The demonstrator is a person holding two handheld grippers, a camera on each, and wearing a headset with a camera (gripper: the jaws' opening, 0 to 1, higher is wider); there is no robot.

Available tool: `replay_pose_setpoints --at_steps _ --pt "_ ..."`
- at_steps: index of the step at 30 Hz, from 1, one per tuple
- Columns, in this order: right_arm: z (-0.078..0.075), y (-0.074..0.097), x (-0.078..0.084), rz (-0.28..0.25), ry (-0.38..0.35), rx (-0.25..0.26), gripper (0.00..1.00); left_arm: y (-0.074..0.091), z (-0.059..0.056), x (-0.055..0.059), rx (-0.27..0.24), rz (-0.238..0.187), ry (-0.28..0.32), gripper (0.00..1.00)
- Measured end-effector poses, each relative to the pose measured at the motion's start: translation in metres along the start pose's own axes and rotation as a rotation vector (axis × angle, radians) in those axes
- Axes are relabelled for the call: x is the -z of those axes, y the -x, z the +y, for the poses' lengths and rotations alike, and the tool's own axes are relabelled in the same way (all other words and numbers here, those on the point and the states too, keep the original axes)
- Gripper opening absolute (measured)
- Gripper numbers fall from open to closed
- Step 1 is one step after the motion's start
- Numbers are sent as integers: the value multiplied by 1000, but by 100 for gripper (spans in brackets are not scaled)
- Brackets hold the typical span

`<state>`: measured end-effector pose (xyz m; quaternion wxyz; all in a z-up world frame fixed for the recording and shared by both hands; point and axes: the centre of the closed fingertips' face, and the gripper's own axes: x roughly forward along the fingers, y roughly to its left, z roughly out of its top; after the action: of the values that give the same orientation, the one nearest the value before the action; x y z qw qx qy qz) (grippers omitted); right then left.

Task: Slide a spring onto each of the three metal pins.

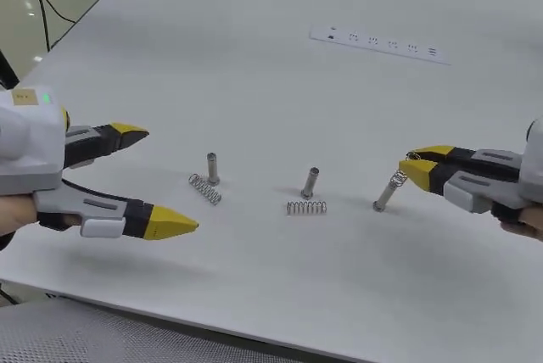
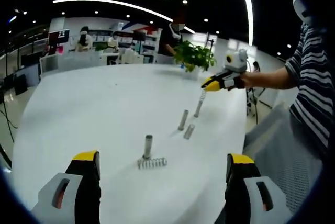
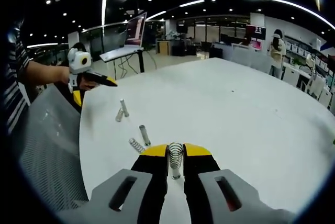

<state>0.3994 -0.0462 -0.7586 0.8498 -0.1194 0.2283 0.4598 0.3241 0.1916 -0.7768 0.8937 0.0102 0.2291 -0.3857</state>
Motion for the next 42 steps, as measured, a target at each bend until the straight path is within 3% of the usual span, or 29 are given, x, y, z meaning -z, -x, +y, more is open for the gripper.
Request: replay_pose_setpoints --at_steps 6,27,33,42 --pt "-1 -4 6 5 -30 -9 7 0 -1 0 0 -4 7 98" --pt "10 -27 52 138 54 -19 8 2 -3 1 -8 -8 15 98" --pt "9 -27 56 167 41 -26 8 2 -2 0 -10 -9 14 97" --pt "10 -26 55 168 57 -33 9 2 -4 -2 -7 -16 18 97"
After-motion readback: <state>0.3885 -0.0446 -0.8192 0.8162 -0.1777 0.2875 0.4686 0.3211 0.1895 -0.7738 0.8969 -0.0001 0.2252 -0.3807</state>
